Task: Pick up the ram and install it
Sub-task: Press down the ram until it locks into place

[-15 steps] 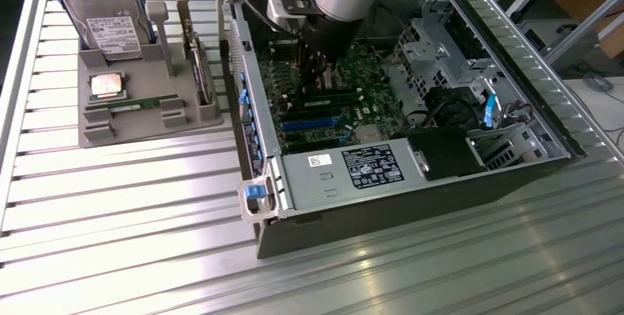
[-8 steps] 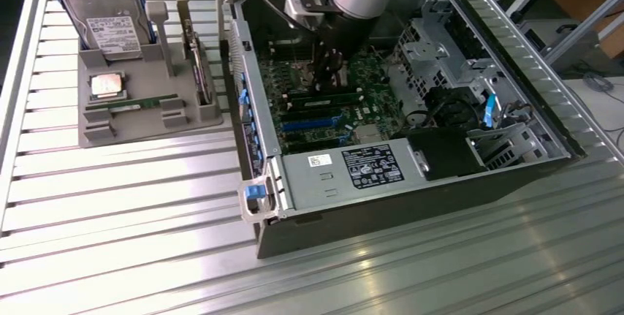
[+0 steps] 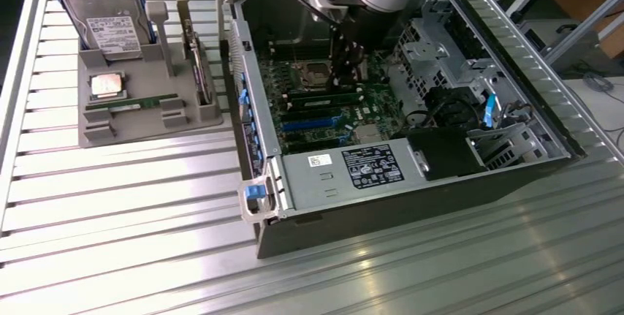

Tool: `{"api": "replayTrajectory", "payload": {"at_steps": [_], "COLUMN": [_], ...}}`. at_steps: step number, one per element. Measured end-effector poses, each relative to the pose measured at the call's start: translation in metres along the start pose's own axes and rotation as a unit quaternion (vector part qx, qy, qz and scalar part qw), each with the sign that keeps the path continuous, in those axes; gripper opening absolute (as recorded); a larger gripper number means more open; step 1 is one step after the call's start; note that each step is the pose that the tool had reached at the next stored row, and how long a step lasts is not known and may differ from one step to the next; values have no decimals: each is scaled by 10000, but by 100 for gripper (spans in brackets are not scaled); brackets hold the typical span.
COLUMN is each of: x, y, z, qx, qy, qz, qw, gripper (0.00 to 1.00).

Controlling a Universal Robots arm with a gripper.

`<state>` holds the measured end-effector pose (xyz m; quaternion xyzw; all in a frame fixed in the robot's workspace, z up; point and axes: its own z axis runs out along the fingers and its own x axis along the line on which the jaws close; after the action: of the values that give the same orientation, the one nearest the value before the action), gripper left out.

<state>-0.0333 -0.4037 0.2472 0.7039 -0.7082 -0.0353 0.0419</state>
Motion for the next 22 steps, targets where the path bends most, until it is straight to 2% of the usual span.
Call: {"api": "replayTrajectory", "payload": {"at_steps": [7, 12, 22], "x": [-1, -1, 1], "y": [-329, -514, -695], "z": [-66, -180, -526], "qx": [-2, -2, -2], "qy": [1, 1, -4], "qz": [2, 2, 2], "qw": [10000, 10000, 10000], "gripper": [10, 10, 10]}}
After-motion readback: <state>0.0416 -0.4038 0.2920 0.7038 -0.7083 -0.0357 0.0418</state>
